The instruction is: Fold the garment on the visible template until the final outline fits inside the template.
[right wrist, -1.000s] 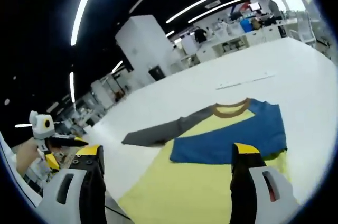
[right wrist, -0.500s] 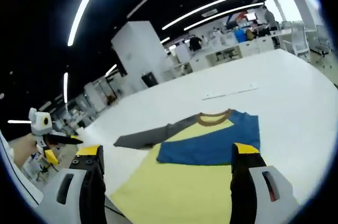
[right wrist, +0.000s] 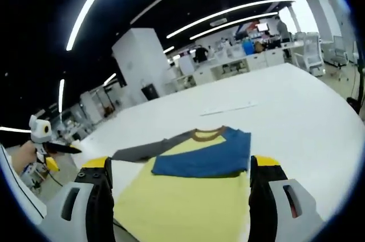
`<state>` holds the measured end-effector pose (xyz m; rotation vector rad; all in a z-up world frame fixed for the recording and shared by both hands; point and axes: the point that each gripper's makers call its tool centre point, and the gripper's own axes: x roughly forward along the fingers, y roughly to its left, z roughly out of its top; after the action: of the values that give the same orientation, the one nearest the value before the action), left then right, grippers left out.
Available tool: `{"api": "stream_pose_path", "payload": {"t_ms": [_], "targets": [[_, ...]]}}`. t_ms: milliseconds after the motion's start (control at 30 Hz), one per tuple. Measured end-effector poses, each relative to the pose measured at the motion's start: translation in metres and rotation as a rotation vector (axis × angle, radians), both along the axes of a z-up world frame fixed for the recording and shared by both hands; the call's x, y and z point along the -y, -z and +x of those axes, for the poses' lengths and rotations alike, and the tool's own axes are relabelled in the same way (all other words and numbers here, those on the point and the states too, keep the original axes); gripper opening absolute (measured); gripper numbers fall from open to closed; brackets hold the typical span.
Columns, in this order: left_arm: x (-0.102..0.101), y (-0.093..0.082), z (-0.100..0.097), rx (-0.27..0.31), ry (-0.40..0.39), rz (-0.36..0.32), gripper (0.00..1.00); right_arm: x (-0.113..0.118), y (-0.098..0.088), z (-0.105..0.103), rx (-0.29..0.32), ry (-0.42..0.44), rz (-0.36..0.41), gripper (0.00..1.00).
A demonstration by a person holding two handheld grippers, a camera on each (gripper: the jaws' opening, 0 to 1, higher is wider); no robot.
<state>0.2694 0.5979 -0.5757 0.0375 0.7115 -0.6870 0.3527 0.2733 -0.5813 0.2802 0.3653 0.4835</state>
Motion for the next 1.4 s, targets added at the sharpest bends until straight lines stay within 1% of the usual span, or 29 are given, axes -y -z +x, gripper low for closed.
{"api": "stream_pose_path", "payload": {"t_ms": [133,267,400,500,733,1000,1233,1333,1400], "targets": [[0.001,-0.002,0.0,0.005,0.001,0.002,0.96,0.015,-0.004,-0.004,0.009,0.023,-0.01,1.0],[0.001,-0.005,0.0,0.011,-0.001,0.002,0.96,0.024,-0.005,-0.008,0.016,0.033,-0.03,1.0],[-0.001,-0.008,0.0,0.016,-0.011,0.001,0.96,0.034,-0.005,-0.013,0.02,0.048,-0.028,1.0],[-0.003,-0.011,0.0,0.021,-0.017,0.006,0.96,0.039,-0.002,-0.016,0.014,0.057,-0.024,1.0],[-0.002,-0.014,0.002,0.024,-0.023,0.005,0.96,0.043,0.003,-0.023,0.004,0.066,-0.016,1.0],[0.0,-0.017,0.004,0.03,-0.022,0.002,0.96,0.048,0.0,-0.022,0.007,0.079,-0.011,1.0],[-0.009,-0.027,0.007,0.045,-0.04,-0.002,0.96,0.05,-0.002,-0.022,0.015,0.097,0.002,1.0],[-0.018,-0.03,0.01,0.051,-0.052,0.004,0.96,0.048,0.0,-0.023,0.01,0.102,0.006,1.0],[-0.023,-0.031,0.012,0.055,-0.062,-0.005,0.95,0.046,0.0,-0.025,0.009,0.099,0.007,1.0]]}}
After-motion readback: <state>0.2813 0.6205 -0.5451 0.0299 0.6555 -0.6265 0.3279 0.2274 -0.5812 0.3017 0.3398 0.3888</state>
